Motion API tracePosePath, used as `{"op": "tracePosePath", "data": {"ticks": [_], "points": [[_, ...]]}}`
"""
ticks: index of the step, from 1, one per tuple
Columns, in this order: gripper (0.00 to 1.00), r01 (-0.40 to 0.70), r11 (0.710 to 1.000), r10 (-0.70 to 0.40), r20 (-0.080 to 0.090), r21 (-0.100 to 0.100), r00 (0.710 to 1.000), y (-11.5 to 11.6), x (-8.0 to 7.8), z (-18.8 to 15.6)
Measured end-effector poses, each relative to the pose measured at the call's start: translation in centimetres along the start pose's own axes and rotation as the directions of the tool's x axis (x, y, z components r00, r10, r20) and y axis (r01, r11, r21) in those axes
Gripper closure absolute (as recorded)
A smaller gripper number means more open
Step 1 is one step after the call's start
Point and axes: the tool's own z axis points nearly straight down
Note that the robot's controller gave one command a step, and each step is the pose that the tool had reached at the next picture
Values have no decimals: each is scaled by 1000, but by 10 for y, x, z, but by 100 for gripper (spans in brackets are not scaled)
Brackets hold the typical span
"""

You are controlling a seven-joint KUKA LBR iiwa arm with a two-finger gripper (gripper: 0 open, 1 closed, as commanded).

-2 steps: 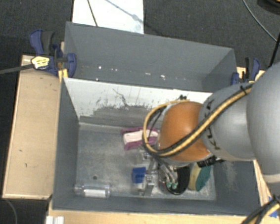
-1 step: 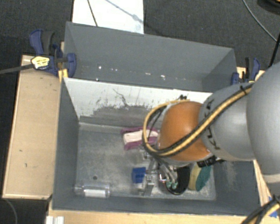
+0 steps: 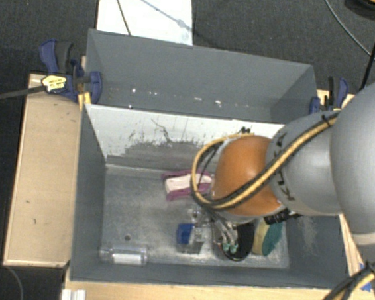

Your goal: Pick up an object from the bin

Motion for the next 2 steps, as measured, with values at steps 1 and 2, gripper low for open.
{"op": "tracePosePath", "data": {"ticks": [1,2], "points": [[100,-3,1000,3,9,-1,1000,0,-2,-59],[100,-4,1000,4,11,-1,1000,0,-4,-129]]}}
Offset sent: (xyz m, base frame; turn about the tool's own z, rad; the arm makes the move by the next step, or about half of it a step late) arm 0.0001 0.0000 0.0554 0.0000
